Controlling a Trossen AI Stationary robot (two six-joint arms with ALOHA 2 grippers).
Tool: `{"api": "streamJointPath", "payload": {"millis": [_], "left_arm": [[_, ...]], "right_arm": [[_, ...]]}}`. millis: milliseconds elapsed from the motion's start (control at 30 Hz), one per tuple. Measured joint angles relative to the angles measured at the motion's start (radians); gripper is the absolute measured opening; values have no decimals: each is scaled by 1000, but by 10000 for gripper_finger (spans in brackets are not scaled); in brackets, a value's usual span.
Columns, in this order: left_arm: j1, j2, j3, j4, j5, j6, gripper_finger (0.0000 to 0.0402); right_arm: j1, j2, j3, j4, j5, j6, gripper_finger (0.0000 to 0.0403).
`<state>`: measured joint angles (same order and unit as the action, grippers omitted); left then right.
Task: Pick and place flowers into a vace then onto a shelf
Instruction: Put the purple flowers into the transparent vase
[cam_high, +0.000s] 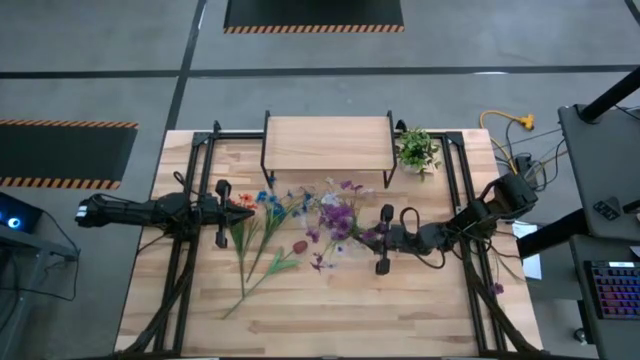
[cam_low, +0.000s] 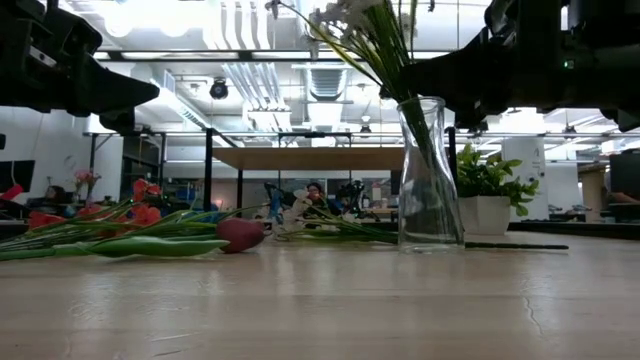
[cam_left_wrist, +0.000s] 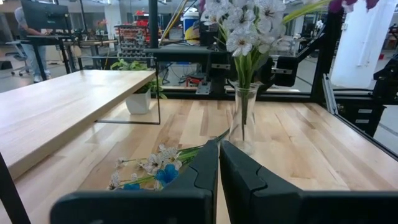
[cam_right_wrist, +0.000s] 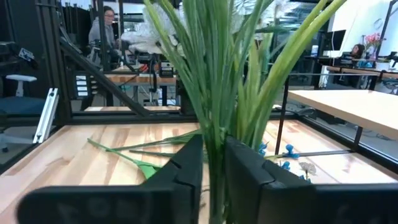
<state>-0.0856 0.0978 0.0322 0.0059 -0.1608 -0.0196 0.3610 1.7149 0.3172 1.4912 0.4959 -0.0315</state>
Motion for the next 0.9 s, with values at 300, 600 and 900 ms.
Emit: {"api": "streamJointPath", "payload": {"millis": [300, 600, 900], "left_arm": [[0, 0, 0, 0, 0, 0, 0], [0, 0, 0, 0, 0, 0, 0], [0, 0, 0, 0, 0, 0, 0]], "right_arm": [[1, -5, 0, 1, 1, 29, 152], [8, -6, 0, 1, -2, 36, 219], [37, -6, 0, 1, 51, 17, 239]]}}
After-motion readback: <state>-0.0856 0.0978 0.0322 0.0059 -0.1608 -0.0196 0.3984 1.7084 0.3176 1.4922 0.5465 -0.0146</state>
